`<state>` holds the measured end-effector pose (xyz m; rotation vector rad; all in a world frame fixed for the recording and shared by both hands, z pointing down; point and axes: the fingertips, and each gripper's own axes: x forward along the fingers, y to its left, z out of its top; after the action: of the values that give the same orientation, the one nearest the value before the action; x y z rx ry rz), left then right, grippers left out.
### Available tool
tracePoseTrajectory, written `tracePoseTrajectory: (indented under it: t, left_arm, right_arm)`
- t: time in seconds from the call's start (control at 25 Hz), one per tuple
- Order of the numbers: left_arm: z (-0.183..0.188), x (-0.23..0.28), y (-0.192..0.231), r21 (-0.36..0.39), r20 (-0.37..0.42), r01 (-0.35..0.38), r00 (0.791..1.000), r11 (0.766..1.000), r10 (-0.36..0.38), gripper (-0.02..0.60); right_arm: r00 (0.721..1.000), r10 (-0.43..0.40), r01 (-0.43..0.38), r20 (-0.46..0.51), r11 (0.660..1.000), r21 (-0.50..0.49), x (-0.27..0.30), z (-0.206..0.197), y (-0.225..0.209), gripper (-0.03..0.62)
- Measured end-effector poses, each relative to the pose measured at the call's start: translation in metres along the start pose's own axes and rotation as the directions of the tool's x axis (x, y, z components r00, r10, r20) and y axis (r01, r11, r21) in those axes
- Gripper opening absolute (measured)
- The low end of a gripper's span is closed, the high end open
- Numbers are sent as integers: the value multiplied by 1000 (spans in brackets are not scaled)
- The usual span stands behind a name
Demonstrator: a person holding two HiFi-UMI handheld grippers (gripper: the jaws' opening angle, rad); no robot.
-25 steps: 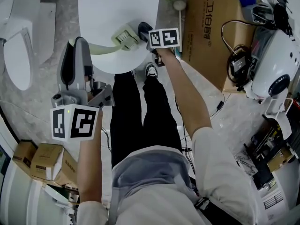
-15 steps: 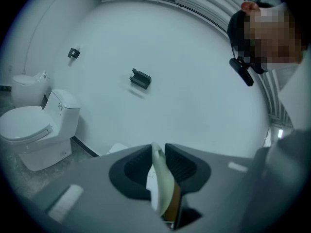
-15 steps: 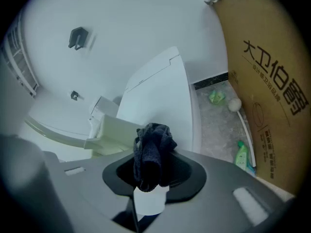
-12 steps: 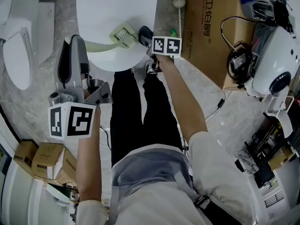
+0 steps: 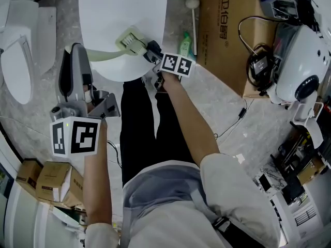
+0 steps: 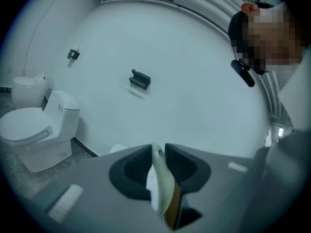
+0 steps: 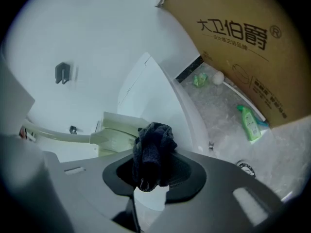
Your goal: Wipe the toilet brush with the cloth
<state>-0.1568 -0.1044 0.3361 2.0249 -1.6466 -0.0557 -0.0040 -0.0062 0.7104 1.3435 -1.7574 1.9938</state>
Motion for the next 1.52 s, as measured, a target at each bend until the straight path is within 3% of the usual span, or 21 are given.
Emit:
tracePoseTrajectory:
  t: [0.36, 0.56, 0.68, 1.04, 1.2, 1.4, 1.52]
  left_arm:
    - [0, 1, 1, -1, -1, 4, 1000, 1000, -4, 0]
    - [-1, 4, 2, -1, -4, 9, 1000, 1000, -9, 0]
    - [0, 6, 1, 0, -5, 11, 1000, 1000, -11, 0]
    - [0, 9, 3, 8, -15, 18, 1000, 1000, -17, 0]
    - [0, 11, 0, 4, -12, 21, 1000, 1000, -21, 0]
    - [-1, 10, 0, 7, -19, 24, 1000, 1000, -23, 0]
    - [-2, 10, 1, 4, -26, 21, 999, 1000, -21, 0]
  right_arm:
    - [995, 39, -55, 91, 982, 179, 6, -29, 8, 101]
    - [986, 39, -88, 165, 948, 306, 9, -37, 8, 100]
    - [977, 45, -126, 209, 911, 393, 11, -44, 12, 100]
    - [923, 42, -300, 381, 699, 649, 27, -67, 25, 100]
    - [896, 20, -363, 444, 608, 706, 25, -67, 27, 100]
    - [857, 21, -463, 515, 469, 752, 33, -75, 42, 98]
    - [839, 12, -500, 544, 413, 762, 40, -75, 51, 98]
